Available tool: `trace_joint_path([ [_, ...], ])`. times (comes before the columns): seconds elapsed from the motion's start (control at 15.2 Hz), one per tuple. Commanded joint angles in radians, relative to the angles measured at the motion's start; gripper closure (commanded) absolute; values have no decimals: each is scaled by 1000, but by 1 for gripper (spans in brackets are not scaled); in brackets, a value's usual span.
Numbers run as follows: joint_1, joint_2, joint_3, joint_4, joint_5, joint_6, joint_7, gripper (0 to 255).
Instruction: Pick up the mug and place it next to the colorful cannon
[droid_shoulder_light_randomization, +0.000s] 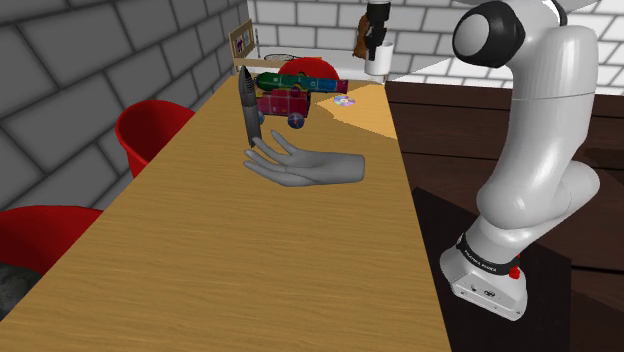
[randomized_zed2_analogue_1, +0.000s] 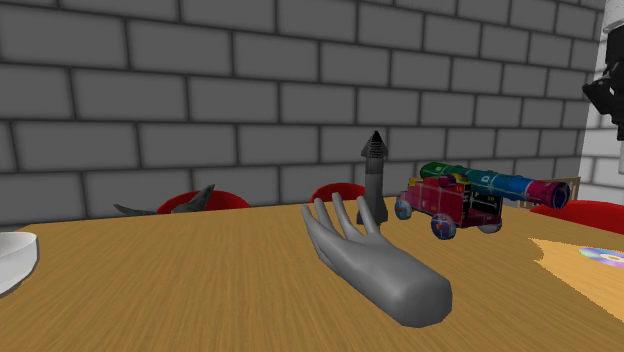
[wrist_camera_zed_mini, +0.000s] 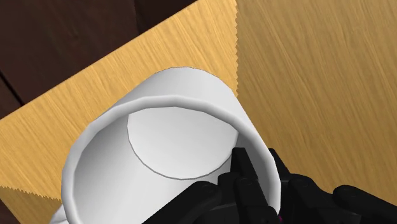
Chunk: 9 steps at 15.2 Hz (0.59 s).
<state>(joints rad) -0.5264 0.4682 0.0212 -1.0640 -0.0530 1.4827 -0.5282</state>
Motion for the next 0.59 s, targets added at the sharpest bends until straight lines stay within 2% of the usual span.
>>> trace_joint_path([
  [0.0, -2, -16, 0, -49, 0, 34, 0, 255],
  [0.53, -4, -46, 0, -204, 1, 159, 5, 255],
])
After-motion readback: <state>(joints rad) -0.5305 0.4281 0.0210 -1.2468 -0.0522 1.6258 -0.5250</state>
